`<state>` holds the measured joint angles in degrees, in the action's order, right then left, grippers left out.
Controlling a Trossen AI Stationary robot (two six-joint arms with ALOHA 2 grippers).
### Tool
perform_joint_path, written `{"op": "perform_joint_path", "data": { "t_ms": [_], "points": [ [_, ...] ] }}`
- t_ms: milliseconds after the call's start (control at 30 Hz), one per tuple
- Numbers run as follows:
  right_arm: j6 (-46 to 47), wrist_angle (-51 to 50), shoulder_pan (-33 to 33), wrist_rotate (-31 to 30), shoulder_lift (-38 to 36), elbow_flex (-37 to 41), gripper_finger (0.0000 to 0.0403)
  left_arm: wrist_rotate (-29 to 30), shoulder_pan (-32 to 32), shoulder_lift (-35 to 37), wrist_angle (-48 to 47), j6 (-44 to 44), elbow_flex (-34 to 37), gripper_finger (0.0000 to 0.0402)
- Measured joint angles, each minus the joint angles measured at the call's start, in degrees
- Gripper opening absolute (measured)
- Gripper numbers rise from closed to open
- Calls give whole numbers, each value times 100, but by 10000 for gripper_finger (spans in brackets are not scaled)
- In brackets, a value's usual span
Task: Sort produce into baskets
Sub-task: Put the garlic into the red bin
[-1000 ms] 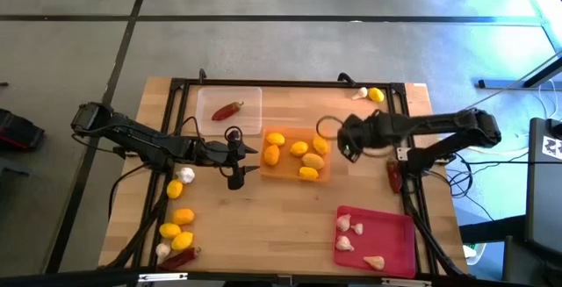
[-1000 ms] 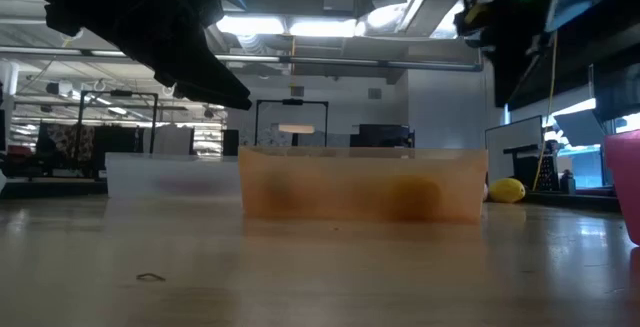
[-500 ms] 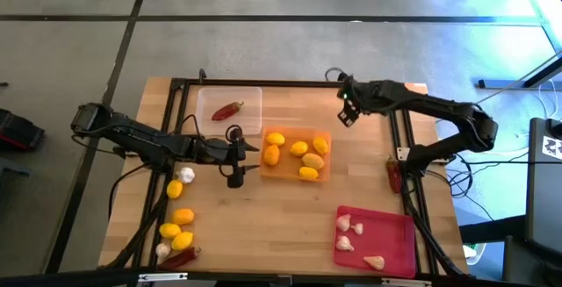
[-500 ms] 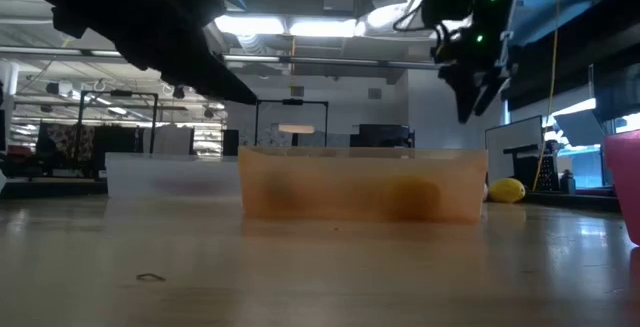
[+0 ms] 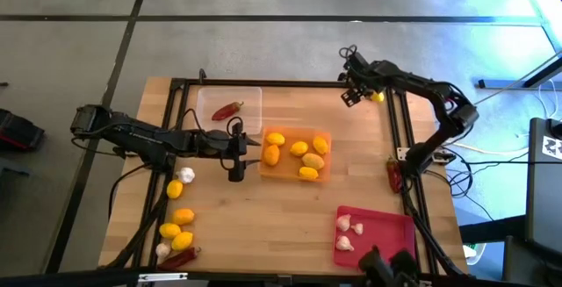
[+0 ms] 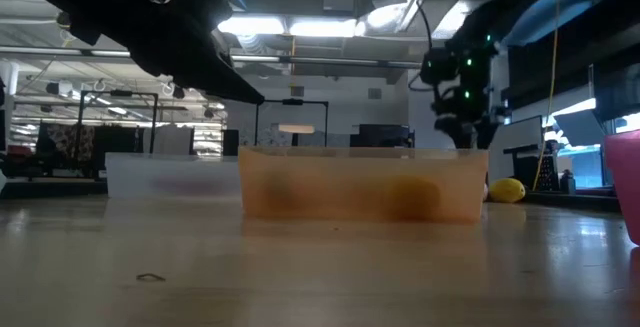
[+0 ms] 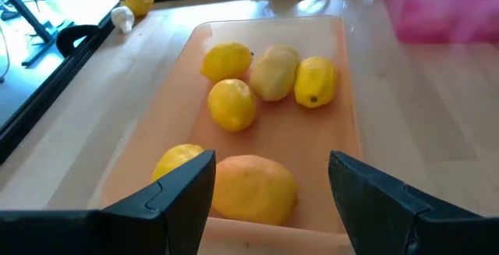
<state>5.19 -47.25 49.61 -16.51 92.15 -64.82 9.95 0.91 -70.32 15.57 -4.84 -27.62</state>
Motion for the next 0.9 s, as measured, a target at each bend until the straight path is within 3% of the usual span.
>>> {"op": "perform_joint_path", "data": {
  "t_ms": [333, 700, 900],
  "points": [
    [-251, 665, 741, 508, 625, 0, 280, 3, -22, 0, -2, 37, 0, 246],
    [-275, 675, 1168, 972, 1151, 2, 279, 29, -28, 0, 0, 37, 0, 246],
    [-402, 816, 1154, 1169, 1162, 2, 231, 33, -28, 0, 2, 37, 0, 246]
  ]
}}
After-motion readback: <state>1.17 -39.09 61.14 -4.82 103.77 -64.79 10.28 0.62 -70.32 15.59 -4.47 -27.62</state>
